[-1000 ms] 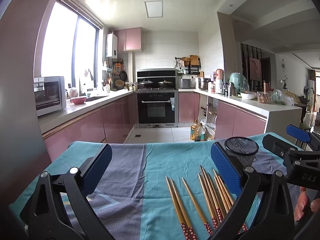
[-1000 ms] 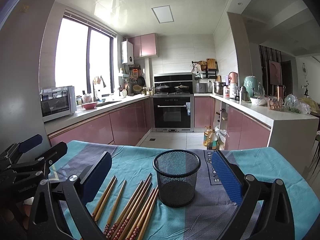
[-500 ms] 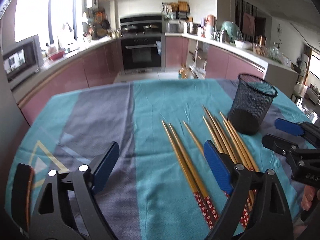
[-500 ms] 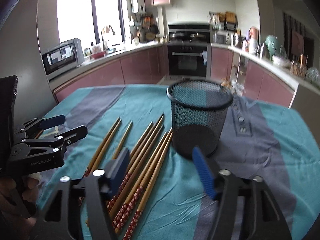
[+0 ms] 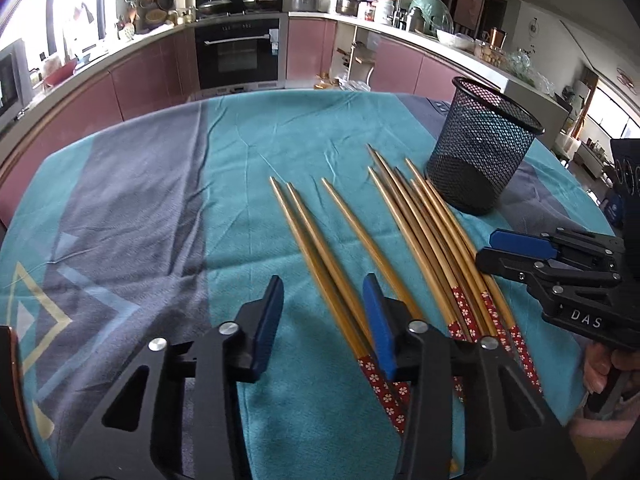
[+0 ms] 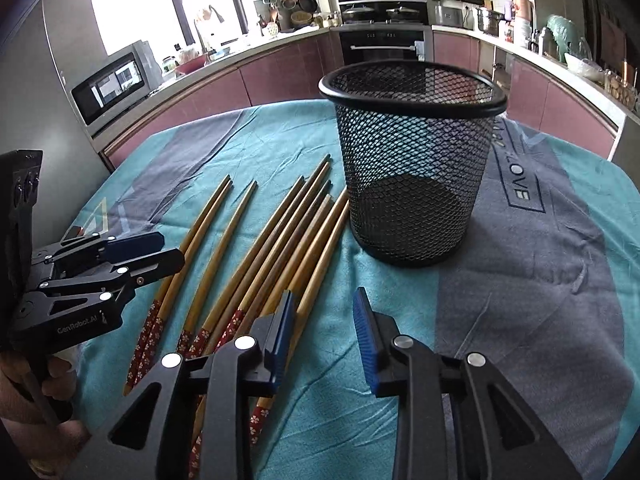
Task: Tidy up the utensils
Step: 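Lower the left tool and grasp one chopstick while the right tool grasps another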
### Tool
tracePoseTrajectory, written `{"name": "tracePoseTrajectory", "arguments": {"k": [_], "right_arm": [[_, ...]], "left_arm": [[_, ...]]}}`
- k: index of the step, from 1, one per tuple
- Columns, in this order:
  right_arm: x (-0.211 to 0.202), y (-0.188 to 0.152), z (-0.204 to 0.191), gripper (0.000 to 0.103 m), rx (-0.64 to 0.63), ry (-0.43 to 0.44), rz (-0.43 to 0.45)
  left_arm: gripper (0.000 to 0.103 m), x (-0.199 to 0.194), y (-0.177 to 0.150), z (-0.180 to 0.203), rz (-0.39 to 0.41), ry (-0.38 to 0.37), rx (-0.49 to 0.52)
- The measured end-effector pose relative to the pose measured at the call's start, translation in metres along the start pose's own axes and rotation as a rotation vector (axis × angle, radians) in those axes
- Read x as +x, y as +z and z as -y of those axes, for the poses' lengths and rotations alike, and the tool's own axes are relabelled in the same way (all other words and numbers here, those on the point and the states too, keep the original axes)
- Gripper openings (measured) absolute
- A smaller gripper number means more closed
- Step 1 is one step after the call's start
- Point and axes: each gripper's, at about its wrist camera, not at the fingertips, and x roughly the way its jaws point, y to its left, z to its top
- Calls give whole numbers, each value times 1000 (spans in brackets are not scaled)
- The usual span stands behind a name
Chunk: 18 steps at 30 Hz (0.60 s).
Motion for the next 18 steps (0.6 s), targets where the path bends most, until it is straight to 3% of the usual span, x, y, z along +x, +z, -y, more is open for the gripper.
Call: {"name": "tracePoseTrajectory", "arguments": {"k": [8, 13, 18], "right_arm": [[4, 7, 1, 21, -19, -11, -34], [6, 9, 3, 19, -19, -9, -40], [7, 9, 4, 19, -22, -9, -40]], "left_arm": [[26, 6, 4, -10, -35, -85, -37], [25, 4, 5, -19, -47, -145, -76], [20, 3, 6, -24, -55, -152, -91]]}}
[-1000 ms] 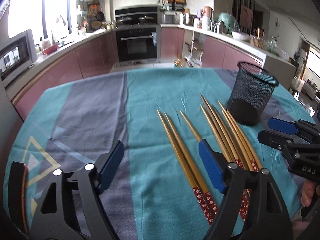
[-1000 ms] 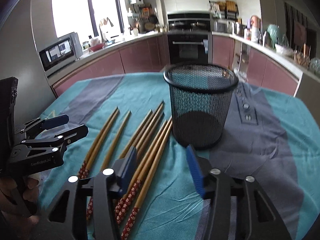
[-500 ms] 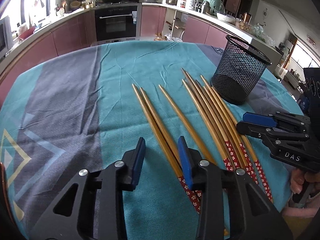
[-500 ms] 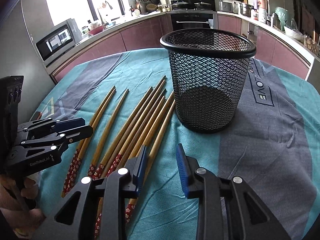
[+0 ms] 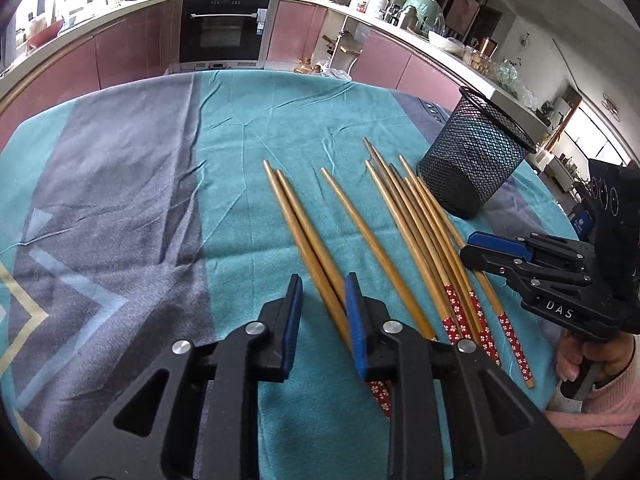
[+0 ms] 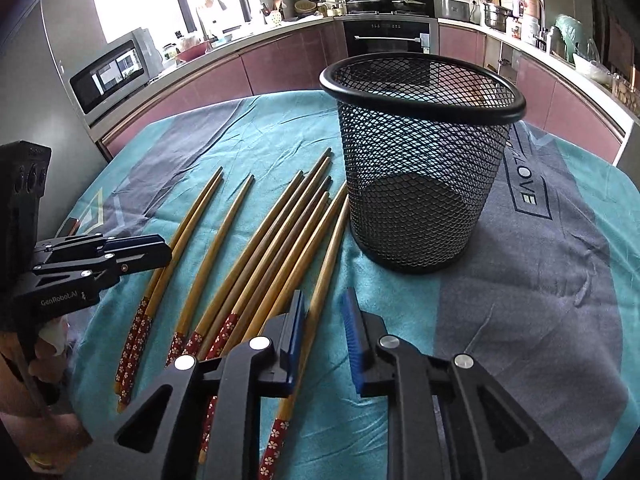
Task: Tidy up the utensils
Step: 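Lower the left tool and grasp one chopstick while the right tool grasps another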
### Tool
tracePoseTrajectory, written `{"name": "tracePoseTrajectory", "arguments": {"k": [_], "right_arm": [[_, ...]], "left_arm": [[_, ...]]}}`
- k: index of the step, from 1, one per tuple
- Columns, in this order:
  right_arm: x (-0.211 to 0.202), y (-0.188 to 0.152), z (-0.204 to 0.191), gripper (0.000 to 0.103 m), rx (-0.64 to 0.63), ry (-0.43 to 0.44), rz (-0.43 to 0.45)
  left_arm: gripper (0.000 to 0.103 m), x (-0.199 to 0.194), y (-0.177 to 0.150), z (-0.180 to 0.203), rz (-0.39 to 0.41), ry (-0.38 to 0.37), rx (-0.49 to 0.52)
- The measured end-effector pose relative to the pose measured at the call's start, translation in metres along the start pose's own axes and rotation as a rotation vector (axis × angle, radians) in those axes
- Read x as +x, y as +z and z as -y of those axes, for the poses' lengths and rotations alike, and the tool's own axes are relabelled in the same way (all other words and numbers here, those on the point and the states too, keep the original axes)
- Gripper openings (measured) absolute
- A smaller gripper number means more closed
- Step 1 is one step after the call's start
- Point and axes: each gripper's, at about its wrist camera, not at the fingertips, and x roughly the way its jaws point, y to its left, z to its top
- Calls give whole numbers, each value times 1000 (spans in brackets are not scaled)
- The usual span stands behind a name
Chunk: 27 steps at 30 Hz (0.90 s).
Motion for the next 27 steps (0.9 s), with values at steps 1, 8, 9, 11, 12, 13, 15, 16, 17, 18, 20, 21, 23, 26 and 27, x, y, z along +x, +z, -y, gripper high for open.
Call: {"name": "tracePoseTrajectory", "arguments": {"k": [1, 8, 9, 11, 12, 13, 15, 16, 17, 18, 20, 21, 23, 26, 27], "right_arm": [[-1, 0, 1, 19, 0, 1, 0], [3, 4, 0, 16, -20, -15, -6], [4, 5, -1, 16, -24, -18, -7], [7, 8, -3, 15, -32, -24, -7], [7, 9, -4, 14, -33, -25, -7], [8, 10, -3, 11, -30, -22, -8], [8, 10, -1, 8, -12, -7, -6], [7, 10, 1, 7, -3, 1, -4], [6, 9, 3, 6, 4, 6, -3], [5, 8, 4, 6, 14, 17, 1], [2, 7, 6, 6, 23, 31, 8], [-1, 6, 7, 6, 24, 36, 13], [-8, 6, 7, 6, 27, 53, 31], [-22, 6, 7, 6, 22, 85, 65], [-29, 7, 7, 6, 20, 98, 82]], "left_arm": [[20, 0, 0, -2, -2, 5, 1], [19, 4, 5, 1, -27, 55, 38], [19, 6, 7, 3, -30, 67, 48], [18, 10, 12, 9, -33, 107, 80], [18, 10, 11, 8, -31, 116, 88], [18, 12, 13, 11, -29, 131, 98], [16, 14, 15, 14, -26, 152, 102], [14, 14, 16, 15, -22, 160, 97], [12, 14, 16, 15, -16, 164, 87], [12, 13, 15, 15, -11, 167, 76], [7, 11, 14, 14, -2, 169, 59], [7, 9, 12, 13, 1, 167, 52], [7, 3, 11, 13, 14, 161, 38], [7, -12, 11, 16, 38, 119, 40], [7, -18, 12, 18, 48, 103, 43]]}}
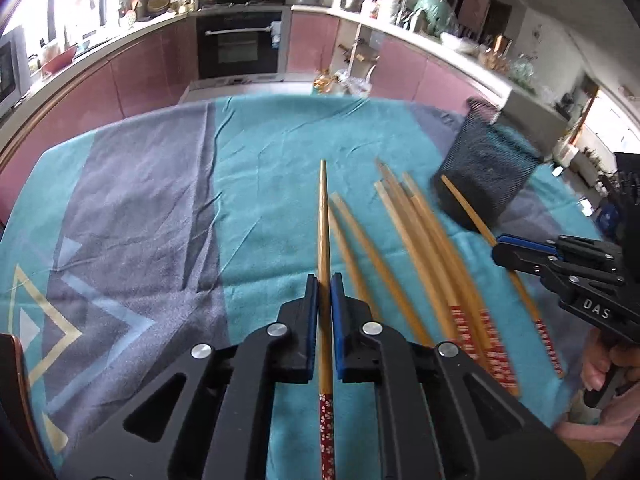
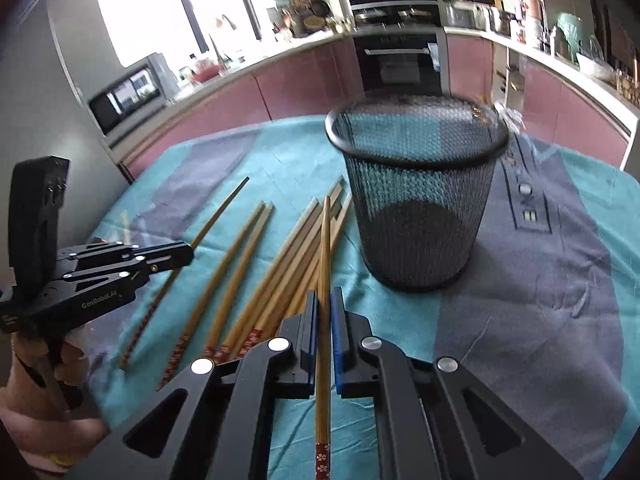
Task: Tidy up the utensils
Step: 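Lower the left tool and grasp one chopstick while the right tool grasps another, then lift the left chopstick upright into the mesh cup while the right tool inserts its own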
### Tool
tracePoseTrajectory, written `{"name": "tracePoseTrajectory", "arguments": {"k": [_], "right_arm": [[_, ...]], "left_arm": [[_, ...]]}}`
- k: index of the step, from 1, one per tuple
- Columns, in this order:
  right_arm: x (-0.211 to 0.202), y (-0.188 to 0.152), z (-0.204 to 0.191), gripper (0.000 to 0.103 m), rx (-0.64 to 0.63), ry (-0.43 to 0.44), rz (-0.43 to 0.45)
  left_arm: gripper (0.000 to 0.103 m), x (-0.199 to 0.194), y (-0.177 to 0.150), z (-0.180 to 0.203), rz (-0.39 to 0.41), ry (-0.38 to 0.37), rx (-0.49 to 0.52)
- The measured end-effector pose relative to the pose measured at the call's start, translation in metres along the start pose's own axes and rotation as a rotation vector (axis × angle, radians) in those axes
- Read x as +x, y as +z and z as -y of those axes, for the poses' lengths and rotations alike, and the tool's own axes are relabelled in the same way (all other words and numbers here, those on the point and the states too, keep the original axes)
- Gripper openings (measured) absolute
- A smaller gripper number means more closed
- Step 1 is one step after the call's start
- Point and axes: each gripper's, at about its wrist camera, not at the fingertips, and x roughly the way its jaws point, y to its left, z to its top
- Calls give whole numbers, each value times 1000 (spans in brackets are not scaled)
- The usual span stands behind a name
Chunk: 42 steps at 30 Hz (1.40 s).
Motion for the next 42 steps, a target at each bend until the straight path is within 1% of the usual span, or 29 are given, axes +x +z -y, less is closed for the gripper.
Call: {"name": "tracePoseTrajectory", "arguments": {"k": [3, 6, 10, 13, 15, 17, 21, 25, 27, 30, 33, 35, 37, 42], "right_arm": [[-21, 5, 0, 6, -4, 34, 58], [-43, 13, 4, 6, 1, 58, 117], [-71, 23, 8, 6, 3, 81, 200], [-83, 29, 9, 6, 3, 93, 244], [-93, 38, 12, 6, 1, 107, 276], [-101, 45, 14, 6, -2, 108, 305], [-118, 66, 17, 6, -22, 111, 355], [-137, 92, 20, 6, -48, 80, 415], [-143, 102, 23, 6, -55, 69, 437], [-147, 114, 31, 6, -60, 27, 466], [-142, 121, 41, 6, -54, 0, 464], [-132, 124, 47, 6, -49, -11, 440], [-120, 125, 52, 6, -40, -5, 396], [-87, 119, 56, 6, -48, 13, 243]], "left_arm": [[7, -22, 6, 6, 38, -68, 9], [7, -50, 17, 15, 93, -145, 25], [7, -81, 30, 27, 159, -210, 50], [7, -103, 40, 37, 210, -250, 72], [7, -112, 46, 43, 237, -263, 82], [7, -122, 58, 50, 268, -284, 88], [7, -135, 83, 63, 332, -300, 97], [7, -143, 116, 80, 387, -319, 97], [7, -144, 129, 89, 404, -324, 99], [7, -140, 145, 101, 413, -326, 106], [7, -129, 154, 112, 399, -320, 112], [7, -117, 155, 120, 378, -305, 124], [7, -100, 153, 124, 333, -306, 135], [7, -59, 142, 132, 221, -293, 160]]}}
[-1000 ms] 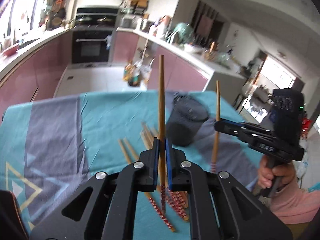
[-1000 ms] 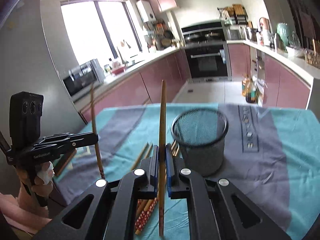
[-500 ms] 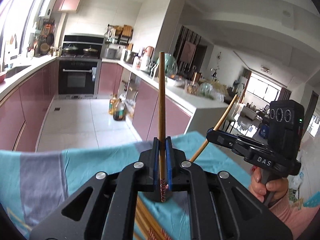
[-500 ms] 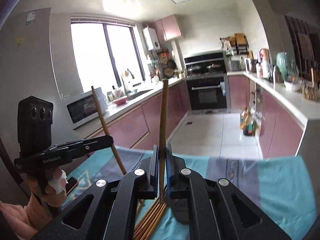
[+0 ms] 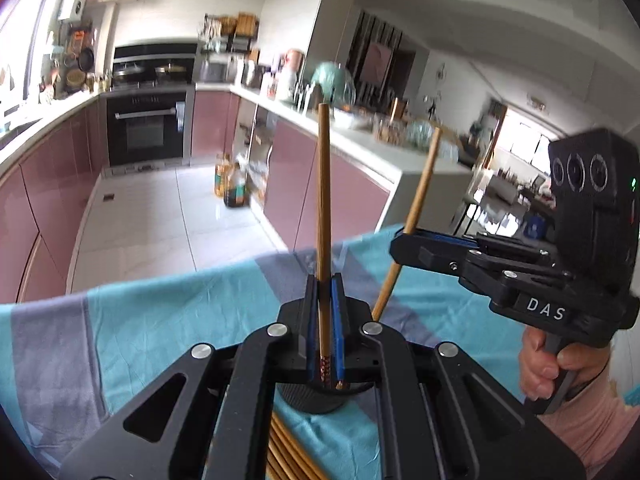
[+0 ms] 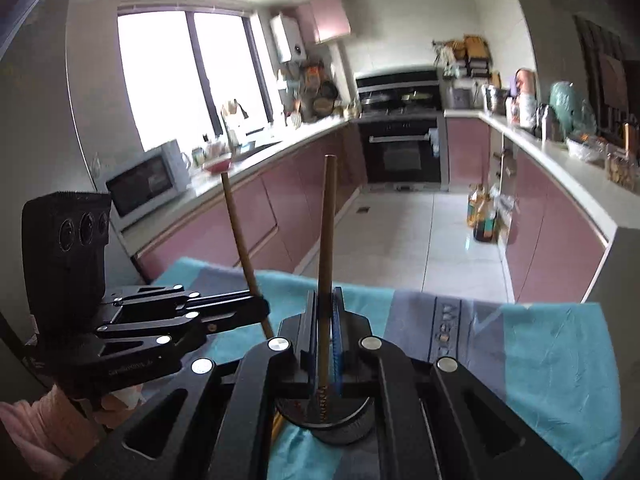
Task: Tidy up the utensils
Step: 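Lift the left chopstick upright into the mesh cup while the right tool inserts its own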
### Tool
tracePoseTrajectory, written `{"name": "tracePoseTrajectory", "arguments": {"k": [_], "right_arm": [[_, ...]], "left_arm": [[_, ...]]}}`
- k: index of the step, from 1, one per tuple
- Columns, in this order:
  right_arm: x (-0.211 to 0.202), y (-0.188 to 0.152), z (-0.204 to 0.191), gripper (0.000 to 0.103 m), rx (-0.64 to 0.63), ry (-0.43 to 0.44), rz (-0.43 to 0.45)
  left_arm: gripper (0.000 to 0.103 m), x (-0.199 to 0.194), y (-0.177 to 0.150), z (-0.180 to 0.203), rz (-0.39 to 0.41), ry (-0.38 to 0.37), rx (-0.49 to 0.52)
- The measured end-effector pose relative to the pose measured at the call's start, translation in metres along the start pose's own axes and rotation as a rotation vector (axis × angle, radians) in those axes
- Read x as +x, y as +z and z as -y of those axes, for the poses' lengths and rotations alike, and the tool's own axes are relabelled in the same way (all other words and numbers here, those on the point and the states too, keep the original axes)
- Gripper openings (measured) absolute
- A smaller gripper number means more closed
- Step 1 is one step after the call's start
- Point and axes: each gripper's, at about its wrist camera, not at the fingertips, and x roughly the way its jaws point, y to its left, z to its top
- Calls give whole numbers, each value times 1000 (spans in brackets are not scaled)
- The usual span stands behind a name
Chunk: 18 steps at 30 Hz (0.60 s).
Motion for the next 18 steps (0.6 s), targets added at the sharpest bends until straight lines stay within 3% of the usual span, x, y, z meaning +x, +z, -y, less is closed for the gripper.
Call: {"name": "tracePoseTrajectory", "arguments": {"k": [5, 12, 18], "right_arm": [[26, -6, -4, 6, -4, -1, -107], [43, -4, 2, 7, 32, -28, -125], [52, -5, 10, 9, 66, -72, -110]], "left_arm": [[7, 32, -15, -8, -61, 8, 1], [8, 57, -20, -23, -80, 45, 16], [19, 46, -20, -26, -35, 91, 30]]}}
